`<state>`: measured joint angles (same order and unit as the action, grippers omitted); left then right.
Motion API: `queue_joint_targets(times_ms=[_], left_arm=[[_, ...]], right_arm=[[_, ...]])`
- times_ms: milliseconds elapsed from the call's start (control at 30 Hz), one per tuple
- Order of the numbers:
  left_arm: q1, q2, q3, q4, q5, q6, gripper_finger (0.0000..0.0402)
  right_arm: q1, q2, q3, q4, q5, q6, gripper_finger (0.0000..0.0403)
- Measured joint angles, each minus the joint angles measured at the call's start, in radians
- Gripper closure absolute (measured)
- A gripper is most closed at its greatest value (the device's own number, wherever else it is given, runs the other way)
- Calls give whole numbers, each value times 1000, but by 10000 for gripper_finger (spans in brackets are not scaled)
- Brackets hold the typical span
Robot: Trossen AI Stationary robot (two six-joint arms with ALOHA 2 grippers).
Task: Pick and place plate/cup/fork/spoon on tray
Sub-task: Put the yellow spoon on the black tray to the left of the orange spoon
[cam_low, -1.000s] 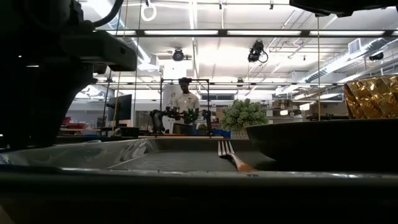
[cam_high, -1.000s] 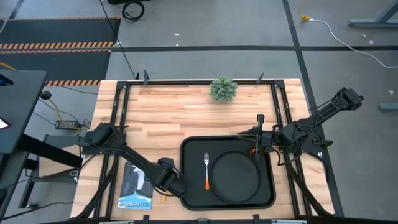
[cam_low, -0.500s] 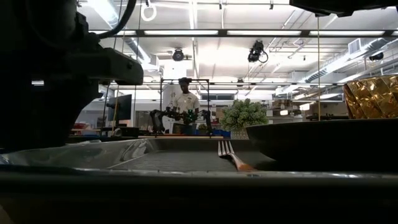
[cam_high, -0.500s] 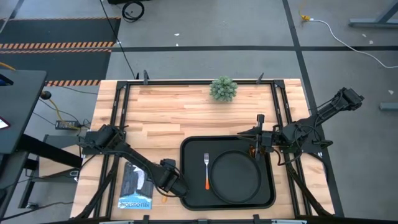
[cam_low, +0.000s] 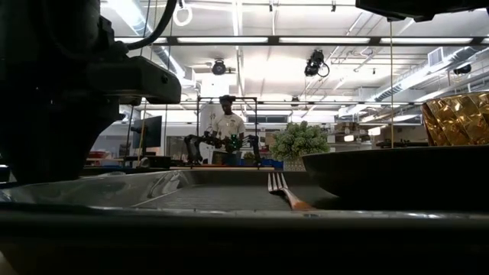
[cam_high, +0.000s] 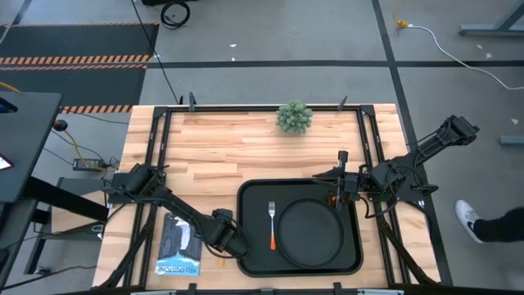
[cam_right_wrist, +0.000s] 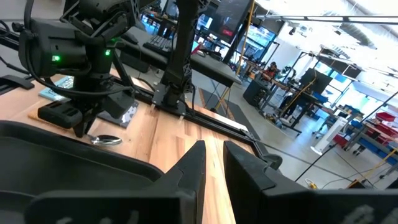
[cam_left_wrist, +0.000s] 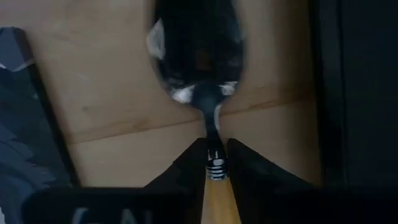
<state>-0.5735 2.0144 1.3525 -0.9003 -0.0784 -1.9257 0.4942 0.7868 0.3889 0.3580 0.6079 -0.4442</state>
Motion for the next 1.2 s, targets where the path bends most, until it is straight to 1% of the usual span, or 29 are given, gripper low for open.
queue_joint_targets(times_ms=[100, 167, 367, 567, 700, 833, 900, 1033, 1133, 1200], left_arm=[[2, 0, 0, 1, 1, 0, 355], [6, 0, 0, 0, 6, 0, 362], [22, 1, 0, 0, 11, 39, 356], [33, -6, -1, -11, 3, 81, 358], [36, -21, -5, -45, -20, 80, 357], [39, -24, 46, -130, -36, 82, 357], [42, -25, 76, -161, -65, 88, 357], [50, -27, 165, -253, -162, 97, 357], [61, -26, 204, -249, -264, 112, 357], [72, -27, 219, -215, -331, 139, 357]], right_arm=[[0, 0, 0, 0, 0, 0, 339], [0, 0, 0, 0, 0, 0, 339], [0, 0, 0, 0, 0, 0, 339], [0, 0, 0, 0, 0, 0, 339], [0, 0, 0, -1, 0, 0, 339], [0, 0, 0, 0, 0, 0, 339], [0, 0, 0, 0, 0, 0, 339], [0, 0, 0, 4, 0, 0, 339], [0, 0, 0, 3, -1, 3, 339], [0, 0, 0, 2, -3, 3, 339]])
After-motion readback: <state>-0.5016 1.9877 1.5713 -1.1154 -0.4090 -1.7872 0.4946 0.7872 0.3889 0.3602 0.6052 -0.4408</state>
